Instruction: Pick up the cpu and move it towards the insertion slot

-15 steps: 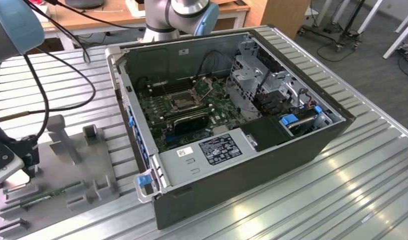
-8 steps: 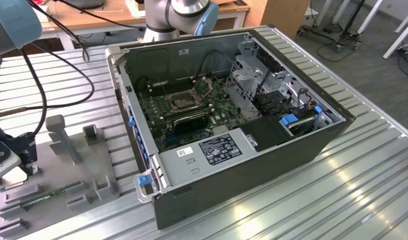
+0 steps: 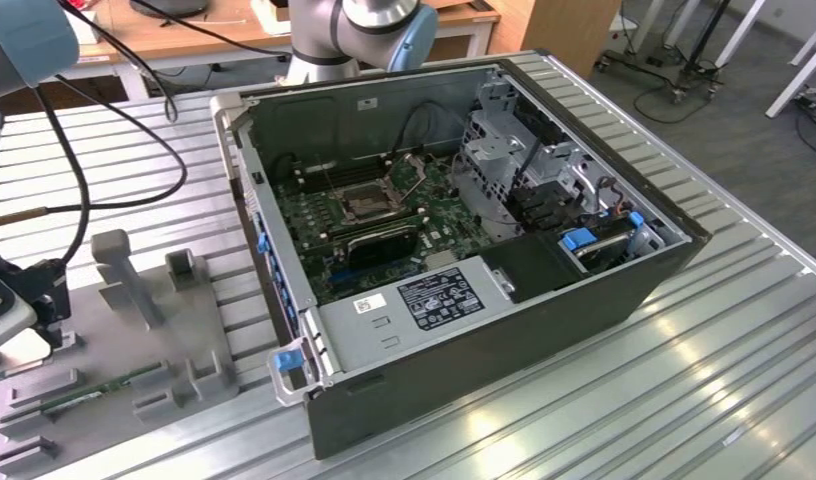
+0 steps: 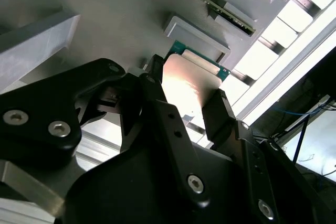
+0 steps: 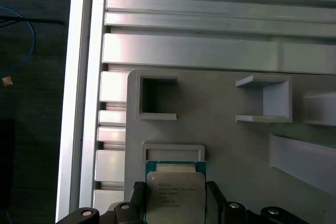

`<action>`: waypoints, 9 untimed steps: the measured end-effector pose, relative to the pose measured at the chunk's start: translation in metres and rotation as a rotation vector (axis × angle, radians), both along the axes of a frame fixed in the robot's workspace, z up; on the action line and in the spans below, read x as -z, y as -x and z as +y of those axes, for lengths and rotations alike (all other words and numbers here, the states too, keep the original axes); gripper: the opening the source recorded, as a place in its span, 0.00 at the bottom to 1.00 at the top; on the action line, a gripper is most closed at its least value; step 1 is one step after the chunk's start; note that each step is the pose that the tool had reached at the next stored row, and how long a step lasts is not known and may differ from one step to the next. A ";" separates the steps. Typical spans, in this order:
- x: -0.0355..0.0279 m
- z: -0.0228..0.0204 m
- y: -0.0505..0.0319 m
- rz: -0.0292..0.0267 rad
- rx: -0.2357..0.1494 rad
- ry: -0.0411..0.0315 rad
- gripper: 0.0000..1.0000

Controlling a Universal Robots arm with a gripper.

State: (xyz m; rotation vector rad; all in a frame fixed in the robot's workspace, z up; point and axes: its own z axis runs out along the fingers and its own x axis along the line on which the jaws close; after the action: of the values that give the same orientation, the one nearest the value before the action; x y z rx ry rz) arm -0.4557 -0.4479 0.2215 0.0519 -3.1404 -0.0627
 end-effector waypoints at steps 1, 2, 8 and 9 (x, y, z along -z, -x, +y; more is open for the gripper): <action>-0.0001 0.0000 0.0000 0.0002 0.000 0.0001 0.55; -0.0003 0.0000 0.0001 0.0004 0.000 0.0002 0.55; -0.0006 0.0000 0.0000 0.0004 0.000 0.0002 0.55; -0.0012 0.0000 0.0001 0.0008 0.000 0.0004 0.55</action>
State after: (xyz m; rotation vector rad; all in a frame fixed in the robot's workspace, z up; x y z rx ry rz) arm -0.4558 -0.4479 0.2226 0.0518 -3.1397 -0.0620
